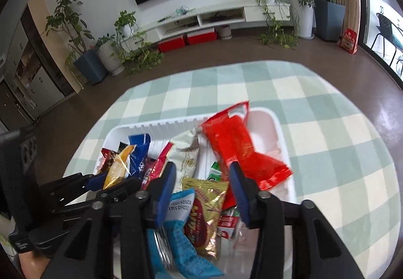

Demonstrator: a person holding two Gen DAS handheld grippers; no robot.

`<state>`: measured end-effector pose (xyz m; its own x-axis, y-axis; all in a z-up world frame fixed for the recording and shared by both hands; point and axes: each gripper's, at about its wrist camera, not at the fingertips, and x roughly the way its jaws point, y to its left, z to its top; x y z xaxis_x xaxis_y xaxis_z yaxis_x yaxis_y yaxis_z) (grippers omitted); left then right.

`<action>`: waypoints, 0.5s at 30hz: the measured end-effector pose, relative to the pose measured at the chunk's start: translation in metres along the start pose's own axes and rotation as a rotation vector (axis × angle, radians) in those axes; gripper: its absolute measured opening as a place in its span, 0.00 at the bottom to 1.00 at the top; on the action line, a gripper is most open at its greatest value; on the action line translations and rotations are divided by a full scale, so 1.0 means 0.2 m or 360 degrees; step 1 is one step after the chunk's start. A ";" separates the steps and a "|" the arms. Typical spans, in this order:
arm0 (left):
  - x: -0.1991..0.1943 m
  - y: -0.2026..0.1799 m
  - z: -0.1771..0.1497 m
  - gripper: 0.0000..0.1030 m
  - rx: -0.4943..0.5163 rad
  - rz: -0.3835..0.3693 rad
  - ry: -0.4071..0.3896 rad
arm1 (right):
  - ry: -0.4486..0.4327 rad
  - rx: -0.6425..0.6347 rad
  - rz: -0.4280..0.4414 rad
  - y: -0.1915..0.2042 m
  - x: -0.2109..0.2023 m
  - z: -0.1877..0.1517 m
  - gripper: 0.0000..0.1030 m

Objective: Organize snacks
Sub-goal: 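Open both tools and withdraw them from the tray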

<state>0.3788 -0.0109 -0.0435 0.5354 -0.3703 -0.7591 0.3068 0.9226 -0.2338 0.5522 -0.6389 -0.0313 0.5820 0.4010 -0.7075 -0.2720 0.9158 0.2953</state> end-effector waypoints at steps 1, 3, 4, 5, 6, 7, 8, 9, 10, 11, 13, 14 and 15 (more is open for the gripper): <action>-0.01 -0.01 0.00 0.63 0.0004 0.0007 -0.0014 | -0.0014 -0.0003 0.0003 -0.01 -0.04 -0.01 0.57; -0.05 -0.01 0.01 0.69 0.0000 0.0013 -0.0045 | -0.0029 -0.0016 0.0015 0.00 -0.10 -0.02 0.58; -0.07 -0.01 0.01 0.71 -0.0007 0.0008 -0.0039 | -0.0021 -0.0032 0.0028 0.00 -0.13 -0.05 0.58; -0.09 -0.01 0.01 0.71 -0.0015 -0.0001 -0.0055 | -0.0018 -0.0059 0.0040 0.01 -0.16 -0.08 0.58; -0.10 -0.01 0.01 0.71 -0.0019 -0.0006 -0.0062 | -0.0011 -0.0090 0.0032 0.03 -0.18 -0.10 0.58; -0.12 -0.01 0.01 0.71 -0.0022 -0.0008 -0.0066 | 0.0011 -0.0127 0.0017 0.05 -0.18 -0.14 0.58; -0.13 -0.02 0.01 0.72 -0.0024 -0.0010 -0.0072 | 0.0036 -0.0161 0.0014 0.07 -0.18 -0.17 0.58; -0.15 -0.02 0.00 0.76 -0.0024 -0.0013 -0.0081 | 0.0047 -0.0184 0.0011 0.08 -0.18 -0.20 0.58; -0.17 -0.02 -0.01 0.79 -0.0023 -0.0011 -0.0089 | 0.0060 -0.0218 -0.0010 0.10 -0.17 -0.22 0.58; -0.19 -0.03 -0.02 0.79 -0.0022 -0.0010 -0.0096 | 0.0061 -0.0250 -0.0031 0.12 -0.15 -0.24 0.58; -0.23 -0.03 -0.05 0.79 -0.0021 -0.0015 -0.0105 | 0.0076 -0.0290 -0.0056 0.14 -0.11 -0.25 0.57; -0.25 -0.03 -0.06 0.79 -0.0022 -0.0014 -0.0110 | 0.0093 -0.0300 -0.0071 0.15 -0.09 -0.25 0.55; -0.28 -0.02 -0.07 0.79 -0.0021 -0.0015 -0.0119 | 0.0094 -0.0298 -0.0076 0.15 -0.07 -0.24 0.53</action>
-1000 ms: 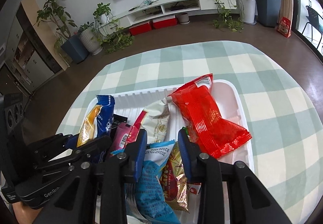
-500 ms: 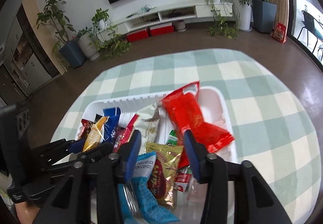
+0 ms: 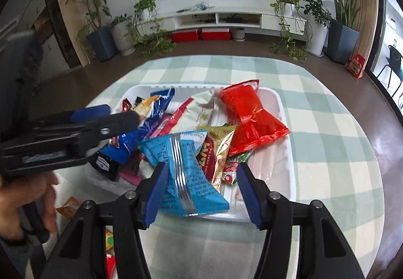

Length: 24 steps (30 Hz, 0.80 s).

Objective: Organize snacks
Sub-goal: 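Open both tools and withdraw them from the tray, then move the left tool to the long orange stick packet and grasp it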

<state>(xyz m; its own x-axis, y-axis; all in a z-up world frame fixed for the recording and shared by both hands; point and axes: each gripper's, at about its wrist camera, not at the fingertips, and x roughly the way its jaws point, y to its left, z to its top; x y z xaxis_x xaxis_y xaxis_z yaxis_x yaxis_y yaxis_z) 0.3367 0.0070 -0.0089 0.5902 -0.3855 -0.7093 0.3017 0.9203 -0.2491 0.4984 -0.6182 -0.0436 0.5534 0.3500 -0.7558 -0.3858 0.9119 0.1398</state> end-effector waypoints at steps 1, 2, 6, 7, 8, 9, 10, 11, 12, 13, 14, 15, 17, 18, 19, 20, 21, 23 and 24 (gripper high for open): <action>-0.03 0.00 -0.01 0.79 -0.0001 -0.0003 -0.0013 | 0.0007 -0.0002 0.0000 0.00 0.02 0.00 0.51; -0.05 0.01 -0.02 0.79 -0.0005 -0.0007 -0.0025 | 0.0017 0.0002 0.0015 0.00 0.03 0.01 0.47; -0.12 0.02 -0.06 0.79 -0.0015 -0.0023 -0.0041 | 0.0046 -0.0030 0.0005 0.03 0.08 0.00 0.37; -0.13 0.02 -0.07 0.79 -0.0013 -0.0027 -0.0039 | 0.0061 -0.0031 0.0004 0.03 0.09 -0.01 0.35; -0.13 0.02 -0.09 0.79 -0.0010 -0.0030 -0.0034 | 0.0090 -0.0025 0.0001 0.03 0.11 -0.01 0.33; -0.14 0.03 -0.10 0.79 -0.0010 -0.0032 -0.0029 | 0.0096 -0.0003 0.0025 0.02 0.12 -0.02 0.33; -0.15 0.03 -0.12 0.79 -0.0010 -0.0030 -0.0028 | 0.0109 0.0020 0.0039 0.01 0.13 -0.02 0.33; -0.16 0.03 -0.13 0.79 -0.0008 -0.0029 -0.0031 | 0.0114 0.0043 0.0048 0.00 0.13 -0.02 0.33; -0.18 0.03 -0.14 0.79 -0.0004 -0.0023 -0.0038 | 0.0113 0.0053 0.0051 0.00 0.12 -0.02 0.33; -0.19 0.04 -0.15 0.82 -0.0001 -0.0015 -0.0042 | 0.0105 0.0058 0.0050 -0.01 0.10 -0.02 0.34; -0.21 0.05 -0.16 0.85 0.0002 -0.0011 -0.0041 | 0.0081 0.0060 0.0059 0.00 0.08 -0.01 0.37; -0.22 0.06 -0.17 0.88 0.0006 -0.0006 -0.0040 | 0.0050 0.0061 0.0066 0.00 0.05 -0.01 0.41; -0.26 0.08 -0.19 0.88 0.0023 0.0001 -0.0042 | -0.0009 0.0067 0.0066 0.00 -0.01 0.00 0.51; -0.28 0.09 -0.21 0.88 0.0032 0.0004 -0.0041 | -0.0055 0.0076 0.0078 0.00 -0.06 0.00 0.54; -0.30 0.10 -0.22 0.89 0.0033 0.0009 -0.0042 | -0.0114 0.0090 0.0101 0.00 -0.11 0.00 0.64; -0.32 0.12 -0.24 0.91 0.0030 0.0015 -0.0043 | -0.0157 0.0108 0.0125 0.00 -0.15 0.00 0.76; -0.33 0.13 -0.26 0.95 0.0021 0.0019 -0.0041 | -0.0194 0.0131 0.0153 0.00 -0.18 -0.01 0.82; -0.38 0.15 -0.31 0.97 0.0010 0.0018 -0.0053 | -0.0205 0.0180 0.0243 0.00 -0.24 -0.06 0.89; -0.40 0.16 -0.34 1.00 0.0021 0.0020 -0.0058 | -0.0203 0.0191 0.0297 0.01 -0.27 -0.09 0.89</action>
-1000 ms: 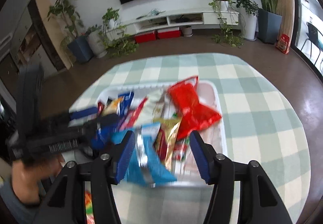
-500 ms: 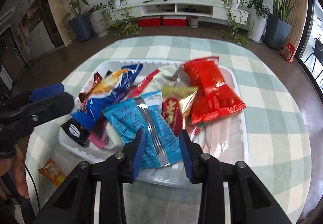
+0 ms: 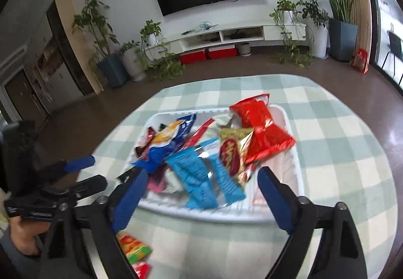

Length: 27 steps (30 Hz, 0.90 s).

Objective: Organize snacks
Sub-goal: 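Move the left tool to the long orange stick packet and grasp it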

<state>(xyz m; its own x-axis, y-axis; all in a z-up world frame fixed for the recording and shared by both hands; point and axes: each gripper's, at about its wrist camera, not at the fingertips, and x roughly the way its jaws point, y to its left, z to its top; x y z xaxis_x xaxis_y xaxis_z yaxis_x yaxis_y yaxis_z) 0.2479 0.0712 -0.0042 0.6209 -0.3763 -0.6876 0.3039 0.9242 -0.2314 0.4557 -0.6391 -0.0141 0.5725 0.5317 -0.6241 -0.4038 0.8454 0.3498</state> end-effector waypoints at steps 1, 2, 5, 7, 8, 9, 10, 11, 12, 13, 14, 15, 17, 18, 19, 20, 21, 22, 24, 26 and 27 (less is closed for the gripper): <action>-0.02 0.00 -0.03 1.00 0.0028 0.0014 -0.0005 | 0.0001 0.0011 0.0053 0.01 -0.03 -0.05 0.90; -0.04 -0.02 -0.07 1.00 0.0070 0.0024 -0.0009 | 0.0000 0.0012 0.0082 0.02 -0.06 -0.10 0.91; -0.08 -0.09 -0.18 1.00 0.0274 0.0064 -0.0004 | 0.0036 0.0006 0.0162 0.04 -0.13 -0.28 0.92; -0.09 -0.16 -0.25 1.00 0.0404 0.0068 0.0040 | 0.0048 0.0008 0.0185 0.05 -0.16 -0.38 0.92; -0.09 -0.19 -0.28 1.00 0.0454 0.0073 0.0070 | 0.0057 0.0010 0.0197 0.05 -0.18 -0.44 0.92; -0.08 -0.21 -0.31 1.00 0.0481 0.0074 0.0088 | 0.0070 0.0009 0.0217 0.06 -0.19 -0.48 0.92; -0.09 -0.23 -0.33 1.00 0.0500 0.0081 0.0098 | 0.0087 0.0004 0.0229 0.06 -0.19 -0.52 0.92; -0.09 -0.24 -0.34 1.00 0.0506 0.0097 0.0099 | 0.0104 -0.0009 0.0232 0.07 -0.20 -0.56 0.92; -0.10 -0.24 -0.35 1.00 0.0501 0.0103 0.0101 | 0.0117 -0.0022 0.0233 0.07 -0.20 -0.58 0.92; -0.10 -0.25 -0.36 1.00 0.0487 0.0100 0.0112 | 0.0131 -0.0037 0.0236 0.08 -0.20 -0.60 0.92; -0.10 -0.25 -0.36 1.00 0.0473 0.0095 0.0124 | 0.0145 -0.0055 0.0239 0.09 -0.20 -0.61 0.92; -0.10 -0.25 -0.36 1.00 0.0464 0.0093 0.0139 | 0.0148 -0.0069 0.0245 0.10 -0.21 -0.62 0.92; -0.09 -0.25 -0.36 1.00 0.0476 0.0117 0.0186 | 0.0146 -0.0117 0.0259 0.12 -0.21 -0.63 0.92; -0.07 -0.26 -0.36 1.00 0.0505 0.0127 0.0208 | 0.0143 -0.0143 0.0262 0.13 -0.22 -0.64 0.92; -0.06 -0.26 -0.36 1.00 0.0524 0.0138 0.0223 | 0.0145 -0.0170 0.0266 0.15 -0.22 -0.64 0.92; -0.05 -0.26 -0.36 1.00 0.0539 0.0146 0.0237 | 0.0149 -0.0199 0.0270 0.16 -0.22 -0.65 0.92; -0.04 -0.26 -0.36 1.00 0.0547 0.0143 0.0245 | 0.0153 -0.0220 0.0272 0.18 -0.22 -0.66 0.92; -0.03 -0.25 -0.35 1.00 0.0551 0.0140 0.0247 | 0.0156 -0.0238 0.0275 0.19 -0.22 -0.66 0.92; -0.02 -0.24 -0.35 1.00 0.0552 0.0138 0.0260 | 0.0171 -0.0251 0.0281 0.20 -0.20 -0.67 0.92; 0.00 -0.23 -0.34 1.00 0.0566 0.0139 0.0262 | 0.0192 -0.0255 0.0285 0.21 -0.18 -0.67 0.92; 0.01 -0.23 -0.34 1.00 0.0574 0.0133 0.0267 | 0.0197 -0.0258 0.0287 0.21 -0.18 -0.67 0.92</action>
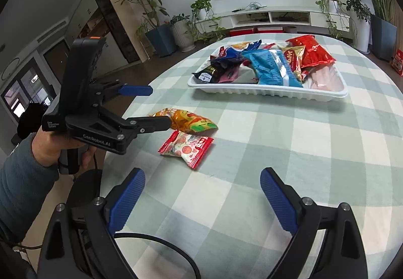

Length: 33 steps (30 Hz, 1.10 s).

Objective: Organize snacks
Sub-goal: 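Move the left tool to the long orange stick packet and grasp it, then grasp the red-and-white candy packet with the right tool while the left tool holds the orange packet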

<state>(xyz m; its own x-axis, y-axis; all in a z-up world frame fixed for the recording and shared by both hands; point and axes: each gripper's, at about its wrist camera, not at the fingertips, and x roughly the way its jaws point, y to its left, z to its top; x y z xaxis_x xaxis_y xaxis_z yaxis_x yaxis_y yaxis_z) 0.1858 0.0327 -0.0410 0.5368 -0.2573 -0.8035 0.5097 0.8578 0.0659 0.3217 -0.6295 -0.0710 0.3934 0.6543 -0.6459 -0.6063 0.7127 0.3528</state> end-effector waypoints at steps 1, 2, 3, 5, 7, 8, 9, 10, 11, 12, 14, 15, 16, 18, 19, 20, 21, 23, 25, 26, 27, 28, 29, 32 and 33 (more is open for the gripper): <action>0.01 0.00 0.00 1.00 0.0010 -0.0008 0.0001 | 0.0008 -0.0006 0.0002 0.00 0.01 0.00 0.92; 0.01 0.01 0.01 1.00 0.0021 -0.0020 0.0001 | 0.0016 -0.0015 0.0005 0.01 0.02 0.00 0.92; 0.02 0.01 0.02 0.99 0.0034 -0.0033 0.0001 | 0.0022 -0.0022 0.0007 0.01 0.02 0.01 0.92; 0.04 0.01 0.03 0.98 0.0078 -0.0075 0.0007 | 0.0037 -0.0044 0.0012 0.02 0.04 0.01 0.92; 0.06 0.01 0.04 0.89 0.0156 -0.0102 0.0025 | 0.0053 -0.0074 0.0019 0.03 0.06 0.02 0.92; 0.07 0.00 0.05 0.87 0.0204 -0.0109 0.0046 | 0.0061 -0.0089 0.0019 0.04 0.06 0.02 0.92; 0.09 0.00 0.06 0.83 0.0247 -0.0111 0.0061 | 0.0069 -0.0101 0.0020 0.04 0.07 0.03 0.92; 0.09 0.01 0.07 0.79 0.0287 -0.0116 0.0076 | 0.0078 -0.0106 0.0023 0.04 0.08 0.03 0.92; 0.10 0.01 0.08 0.77 0.0328 -0.0128 0.0092 | 0.0086 -0.0108 0.0026 0.04 0.09 0.03 0.92; 0.11 0.01 0.08 0.75 0.0364 -0.0139 0.0107 | 0.0094 -0.0108 0.0031 0.04 0.10 0.03 0.92; 0.14 0.02 0.09 0.69 0.0447 -0.0149 0.0144 | 0.0110 -0.0105 0.0034 0.03 0.11 0.03 0.92; 0.14 0.02 0.10 0.68 0.0484 -0.0160 0.0156 | 0.0117 -0.0107 0.0036 0.03 0.12 0.03 0.92; 0.15 0.02 0.11 0.68 0.0515 -0.0174 0.0163 | 0.0124 -0.0109 0.0039 0.03 0.12 0.03 0.92; 0.17 0.02 0.11 0.65 0.0560 -0.0220 0.0193 | 0.0140 -0.0113 0.0045 0.03 0.14 0.03 0.92; 0.19 0.01 0.11 0.63 0.0595 -0.0240 0.0214 | 0.0150 -0.0117 0.0043 0.03 0.14 0.03 0.92; 0.20 0.00 0.10 0.63 0.0634 -0.0258 0.0246 | 0.0159 -0.0122 0.0042 0.03 0.15 0.02 0.92; 0.22 -0.01 0.10 0.62 0.0673 -0.0281 0.0277 | 0.0164 -0.0124 0.0043 0.03 0.15 0.02 0.92; 0.25 -0.04 0.08 0.54 0.0761 -0.0290 0.0340 | 0.0175 -0.0125 0.0046 0.03 0.16 0.02 0.92; 0.25 -0.04 0.09 0.37 0.0773 -0.0320 0.0346 | 0.0178 -0.0121 0.0048 0.02 0.17 0.03 0.92; 0.26 -0.04 0.09 0.33 0.0770 -0.0331 0.0363 | 0.0180 -0.0119 0.0050 0.01 0.17 0.03 0.92; 0.26 -0.03 0.10 0.32 0.0763 -0.0323 0.0358 | 0.0183 -0.0117 0.0051 0.01 0.18 0.04 0.92; 0.26 -0.02 0.10 0.32 0.0749 -0.0320 0.0361 | 0.0188 -0.0119 0.0051 0.01 0.18 0.04 0.91; 0.26 -0.01 0.10 0.32 0.0725 -0.0330 0.0359 | 0.0192 -0.0128 0.0054 0.01 0.19 0.05 0.91; 0.26 0.01 0.09 0.28 0.0667 -0.0350 0.0360 | 0.0202 -0.0219 0.0056 0.04 0.20 0.08 0.90; 0.26 0.02 0.08 0.23 0.0648 -0.0356 0.0363 | 0.0202 -0.0257 0.0059 0.05 0.20 0.10 0.90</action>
<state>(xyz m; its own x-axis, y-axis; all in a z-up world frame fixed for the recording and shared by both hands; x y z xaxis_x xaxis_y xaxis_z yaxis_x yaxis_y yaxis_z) 0.2267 0.0163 -0.0723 0.2478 -0.2719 -0.9299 0.8401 0.5384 0.0665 0.3448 -0.5923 -0.0801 0.2847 0.6352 -0.7179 -0.7258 0.6321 0.2714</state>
